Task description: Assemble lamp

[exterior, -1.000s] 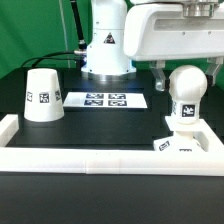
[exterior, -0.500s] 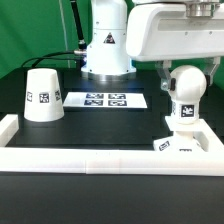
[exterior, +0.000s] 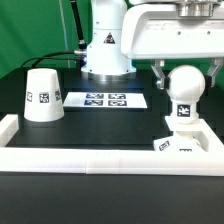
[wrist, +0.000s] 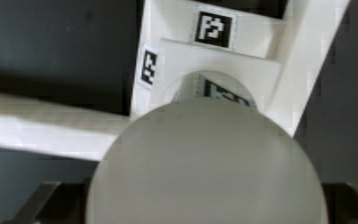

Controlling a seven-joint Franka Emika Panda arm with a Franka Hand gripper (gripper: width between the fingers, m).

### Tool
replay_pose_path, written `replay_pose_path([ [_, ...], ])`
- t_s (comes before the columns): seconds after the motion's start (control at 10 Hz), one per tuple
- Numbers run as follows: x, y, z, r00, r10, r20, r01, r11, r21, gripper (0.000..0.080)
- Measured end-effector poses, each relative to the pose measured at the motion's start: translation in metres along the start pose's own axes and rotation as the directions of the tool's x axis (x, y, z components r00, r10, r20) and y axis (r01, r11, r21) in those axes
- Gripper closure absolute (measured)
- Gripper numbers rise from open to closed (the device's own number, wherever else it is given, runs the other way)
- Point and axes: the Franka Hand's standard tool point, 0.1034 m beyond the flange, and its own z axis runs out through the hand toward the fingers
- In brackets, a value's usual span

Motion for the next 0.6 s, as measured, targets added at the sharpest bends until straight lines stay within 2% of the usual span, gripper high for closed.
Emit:
replay_pose_path([
  [0.2, -0.0013, 0.0001, 0.0008, 0.973, 0.232, 0.001, -0.232, 0.973, -0.004, 0.022],
  [0.4, -0.0032, -0.001, 0.0022, 0.906, 0.424, 0.005, -0.424, 0.906, -0.002, 0.022],
  [0.5, -0.0047, -0.0015, 0.0031, 0.809, 0.588, 0.017, -0.588, 0.809, 0.006, 0.022],
  [0.6, -0.0055, -0.0023, 0.0035, 0.74, 0.672, 0.028, -0.672, 0.74, -0.003, 0.0219],
])
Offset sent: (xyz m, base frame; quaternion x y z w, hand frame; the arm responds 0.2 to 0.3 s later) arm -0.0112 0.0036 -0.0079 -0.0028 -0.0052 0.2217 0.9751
